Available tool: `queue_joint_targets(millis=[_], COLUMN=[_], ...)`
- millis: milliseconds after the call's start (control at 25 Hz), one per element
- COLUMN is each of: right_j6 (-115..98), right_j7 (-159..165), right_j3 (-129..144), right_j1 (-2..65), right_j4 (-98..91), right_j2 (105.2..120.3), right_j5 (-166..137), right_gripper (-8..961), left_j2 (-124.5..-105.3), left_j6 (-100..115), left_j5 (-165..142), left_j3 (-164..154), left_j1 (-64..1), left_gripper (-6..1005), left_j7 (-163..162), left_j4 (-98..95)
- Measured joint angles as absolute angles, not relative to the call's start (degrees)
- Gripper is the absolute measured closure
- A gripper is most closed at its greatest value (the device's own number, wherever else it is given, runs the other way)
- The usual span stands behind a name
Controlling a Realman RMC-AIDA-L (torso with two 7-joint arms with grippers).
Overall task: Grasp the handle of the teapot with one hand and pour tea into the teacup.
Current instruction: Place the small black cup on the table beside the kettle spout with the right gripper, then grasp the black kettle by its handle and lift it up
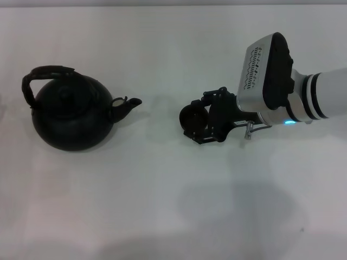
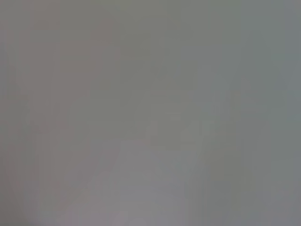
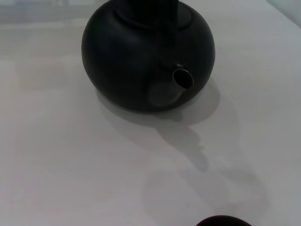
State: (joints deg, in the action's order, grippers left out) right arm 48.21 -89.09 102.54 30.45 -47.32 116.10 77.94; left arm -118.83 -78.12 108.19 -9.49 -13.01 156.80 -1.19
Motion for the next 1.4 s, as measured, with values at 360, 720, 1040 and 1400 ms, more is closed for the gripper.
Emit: queue_joint_targets(millis=[360, 720, 1040, 1400], right_j6=[47.87, 48.44, 49.21, 54.49], right_j7=[-89.13, -89.57, -89.95, -90.12], right_j3=[102.40, 102.24, 101.56, 93.96], right_j1=[30.50, 30.50, 30.32, 29.72], right_j4=[-47.19, -47.11, -47.19, -48.48], right_j2=[116.11, 115.84, 115.67, 115.60], right_j5=[78.14, 80.38, 81.02, 81.04], right_gripper=[109, 104, 102, 102], left_j2=[-118.83, -118.83, -118.83, -118.83], left_j6=[-78.07, -78.04, -78.04, -78.05], left_j5=[108.19, 108.19, 108.19, 107.41], left_j3=[-9.50, -9.49, -9.49, -9.56], left_j1=[-13.01, -13.01, -13.01, -12.85], left_gripper=[137, 138, 138, 138], left_j7=[156.80, 156.80, 156.80, 156.80], left_j4=[-1.60, -1.67, -1.76, -1.77])
